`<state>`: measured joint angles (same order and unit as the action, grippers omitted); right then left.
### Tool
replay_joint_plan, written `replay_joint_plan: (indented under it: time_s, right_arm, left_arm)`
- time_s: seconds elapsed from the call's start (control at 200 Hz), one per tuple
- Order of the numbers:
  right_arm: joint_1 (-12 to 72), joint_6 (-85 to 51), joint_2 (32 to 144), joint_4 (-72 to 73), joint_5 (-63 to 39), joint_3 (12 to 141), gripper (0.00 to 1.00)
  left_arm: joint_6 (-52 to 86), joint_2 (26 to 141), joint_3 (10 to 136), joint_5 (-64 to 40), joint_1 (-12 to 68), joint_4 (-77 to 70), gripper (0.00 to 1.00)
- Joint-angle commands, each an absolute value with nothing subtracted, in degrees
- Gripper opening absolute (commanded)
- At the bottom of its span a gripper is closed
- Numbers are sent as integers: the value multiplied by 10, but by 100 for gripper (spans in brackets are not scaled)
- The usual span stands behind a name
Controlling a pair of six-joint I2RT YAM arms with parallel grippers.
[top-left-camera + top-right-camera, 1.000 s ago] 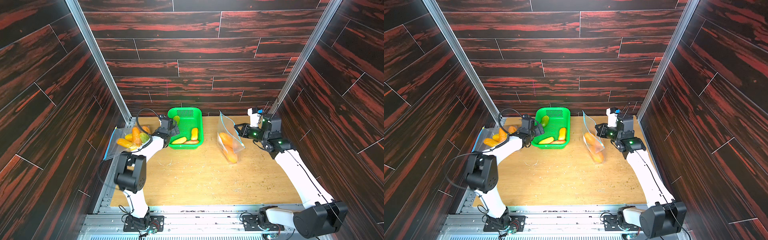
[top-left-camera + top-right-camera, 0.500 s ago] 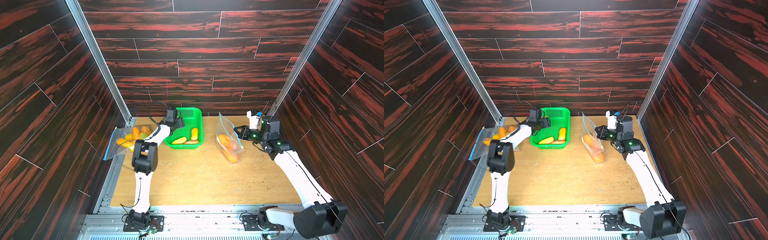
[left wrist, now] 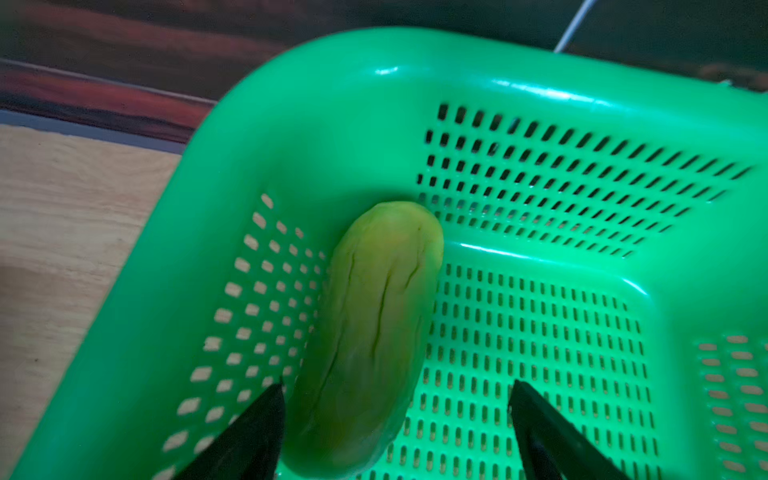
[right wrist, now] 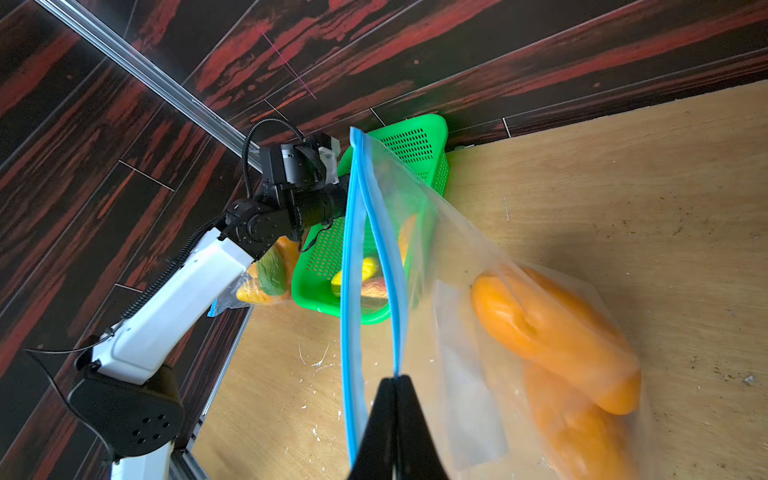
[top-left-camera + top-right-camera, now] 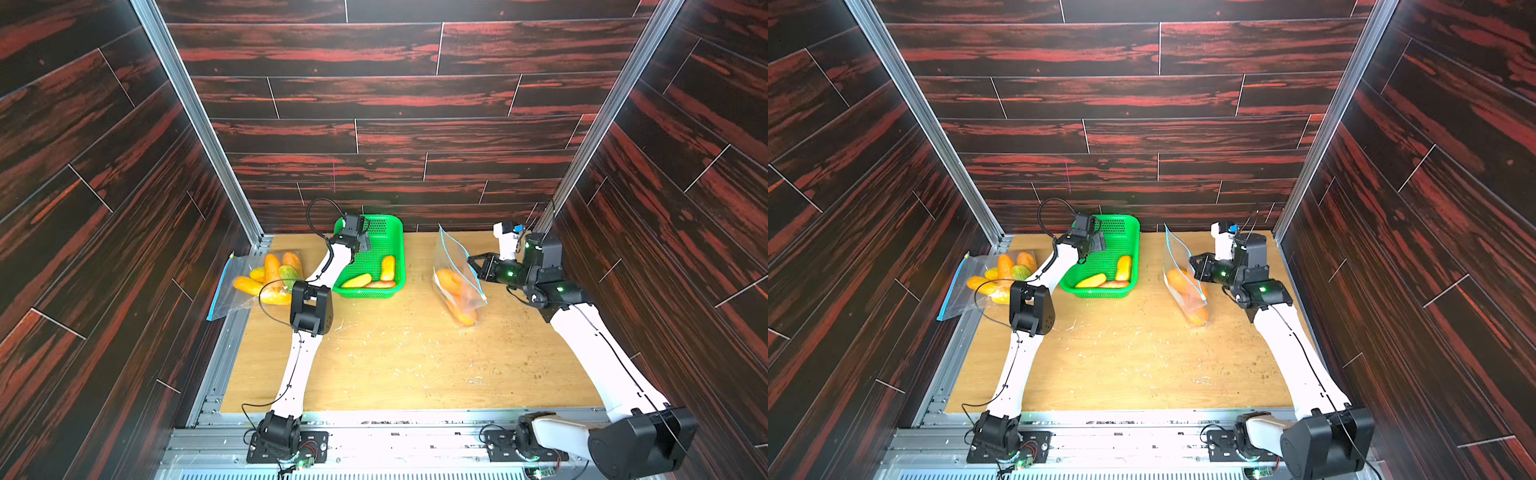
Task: Place the mango in a zip-top bag and seal the zipper
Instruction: Pick up the mango from the basket.
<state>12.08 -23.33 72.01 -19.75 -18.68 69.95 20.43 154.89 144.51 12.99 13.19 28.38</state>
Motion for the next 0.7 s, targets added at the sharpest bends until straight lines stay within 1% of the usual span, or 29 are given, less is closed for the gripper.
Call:
replay_joint_plan:
  time_s: [0.0, 0.05, 0.1, 0.145, 0.24, 0.291, 0.341, 0.451, 0.481, 0.506, 0.531, 0.576, 0.616, 0.691]
  right_arm:
    - [118, -226, 716, -201, -195, 696, 0]
    - [118, -226, 717, -201, -195, 696, 0]
    - [118, -225, 717, -201, -195, 696, 0]
    - [118, -224, 717, -201, -195, 695, 0]
    - [118, -222, 716, -203, -195, 696, 0]
    - [118, -221, 715, -203, -193, 695, 0]
    - [117, -220, 714, -204, -192, 695, 0]
    - [117, -220, 714, -204, -195, 695, 0]
    - [116, -220, 714, -204, -195, 695, 0]
    - [117, -220, 713, -203, -195, 695, 0]
    - [117, -221, 713, -204, -195, 695, 0]
    - [116, -221, 714, -204, -195, 694, 0]
    - [117, -221, 713, -203, -195, 694, 0]
    - [116, -224, 717, -198, -195, 694, 0]
  left_arm:
    - [215, 1564, 1457, 125, 128, 317, 83]
    - [220, 1567, 1458, 107, 129, 316, 78]
    - [230, 1566, 1457, 86, 130, 319, 75]
    - [238, 1559, 1450, 52, 130, 321, 71]
    - [263, 1524, 1385, 9, 130, 278, 71]
    - [270, 1503, 1341, 15, 130, 237, 70]
    - [274, 1496, 1327, 41, 130, 224, 69]
    - [273, 1531, 1391, 63, 123, 265, 63]
    - [273, 1544, 1416, 59, 122, 284, 58]
    - [275, 1553, 1433, 52, 121, 300, 53]
    - [279, 1559, 1442, 45, 119, 308, 44]
    - [286, 1559, 1441, 24, 117, 311, 35]
    - [291, 1548, 1429, 10, 116, 307, 29]
    - [300, 1504, 1365, -20, 116, 262, 23]
